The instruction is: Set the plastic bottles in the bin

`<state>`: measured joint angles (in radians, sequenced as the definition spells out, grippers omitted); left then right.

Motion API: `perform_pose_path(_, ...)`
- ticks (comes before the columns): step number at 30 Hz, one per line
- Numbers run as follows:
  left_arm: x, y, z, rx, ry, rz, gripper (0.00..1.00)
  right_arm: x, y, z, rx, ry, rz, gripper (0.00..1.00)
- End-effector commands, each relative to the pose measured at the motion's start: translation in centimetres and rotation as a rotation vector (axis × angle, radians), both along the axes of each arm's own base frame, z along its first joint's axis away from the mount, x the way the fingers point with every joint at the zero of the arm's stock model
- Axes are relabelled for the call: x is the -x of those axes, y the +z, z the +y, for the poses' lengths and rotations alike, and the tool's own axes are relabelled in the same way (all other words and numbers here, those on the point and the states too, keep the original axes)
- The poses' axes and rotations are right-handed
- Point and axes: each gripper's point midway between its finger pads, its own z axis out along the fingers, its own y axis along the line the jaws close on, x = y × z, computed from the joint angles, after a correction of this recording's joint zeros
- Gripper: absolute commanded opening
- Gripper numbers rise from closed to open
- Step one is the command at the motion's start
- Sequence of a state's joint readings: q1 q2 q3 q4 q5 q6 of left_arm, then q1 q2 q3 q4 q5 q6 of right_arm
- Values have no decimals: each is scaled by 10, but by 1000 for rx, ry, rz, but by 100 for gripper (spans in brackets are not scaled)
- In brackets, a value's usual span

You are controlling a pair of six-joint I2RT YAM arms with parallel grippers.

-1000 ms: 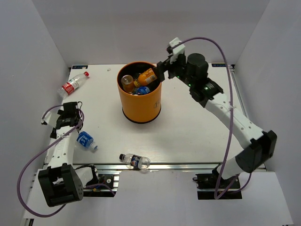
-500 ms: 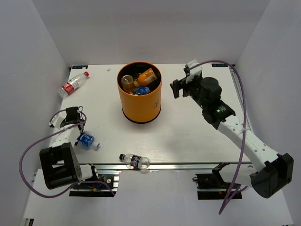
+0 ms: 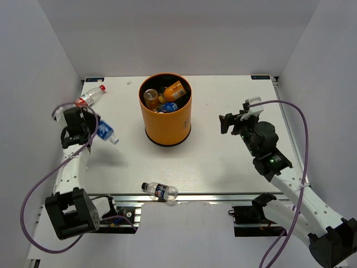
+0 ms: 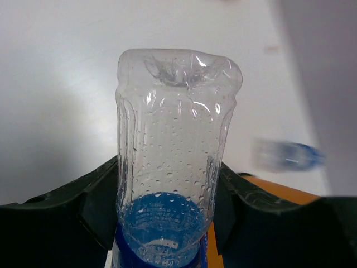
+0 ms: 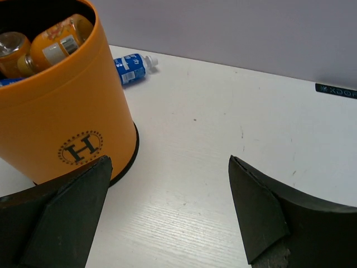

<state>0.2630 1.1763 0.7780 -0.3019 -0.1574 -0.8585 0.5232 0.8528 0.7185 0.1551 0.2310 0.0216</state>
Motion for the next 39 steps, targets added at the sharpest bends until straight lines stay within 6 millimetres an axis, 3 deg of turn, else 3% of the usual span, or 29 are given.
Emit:
perform_pose_path(1,-43,158,-49,-66,-307,-474,42,7,2,-12,-70,-50,-37,89)
perform_pose_path(2,-46,180,-69,-85,-368,-532,44,11,2,-14,-76,-47,-43,89)
perform_pose_path(3,-50,214,-80,-114,-398,-607,44,12,3,-14,-80,-44,-52,90)
perform_pose_path(4,-53,234,-89,-135,-416,-654,44,14,2,-14,-79,-36,-59,89)
perform_pose_path(5,-55,247,-115,-133,-479,-680,45,18,-1,-6,-70,19,-63,89)
perform_pose_path(6,-64,251,-126,-154,-520,-679,45,22,2,1,-60,68,-78,89)
perform_pose_path(7,-62,287,-161,-153,-627,-781,45,33,2,19,-22,197,-92,89)
perform_pose_path(8,-65,295,-176,-159,-679,-806,46,39,0,29,19,275,-99,89)
perform_pose_path(9,-79,288,-192,-152,-731,-792,46,47,-6,42,44,369,-88,89)
perform_pose_path(10,-82,306,-204,-165,-767,-825,46,56,-14,52,75,454,-61,89)
perform_pose_path(12,-89,305,-238,-217,-849,-811,46,79,-24,79,119,679,-40,89)
perform_pose_path(13,-105,283,-250,-223,-866,-739,46,84,-31,84,132,729,-22,89)
perform_pose_path(14,-105,295,-270,-278,-901,-766,46,86,-43,89,150,766,14,89)
perform_pose_path(16,-116,273,-290,-295,-937,-703,47,91,-54,96,185,797,34,89)
perform_pose_path(18,-121,256,-305,-316,-933,-654,56,98,-69,104,260,835,42,89)
perform_pose_path(21,-130,244,-295,-343,-862,-602,56,121,-78,121,362,920,11,89)
perform_pose_path(24,-123,242,-291,-346,-863,-591,62,135,-81,135,425,952,-17,89)
perform_pose_path(27,-112,248,-285,-353,-851,-606,98,139,-92,146,475,964,2,89)
perform_pose_path(34,-86,267,-265,-372,-809,-613,98,163,-116,183,612,1071,25,89)
perform_pose_path(39,-81,265,-211,-465,-574,-488,98,184,-135,227,699,1188,26,89)
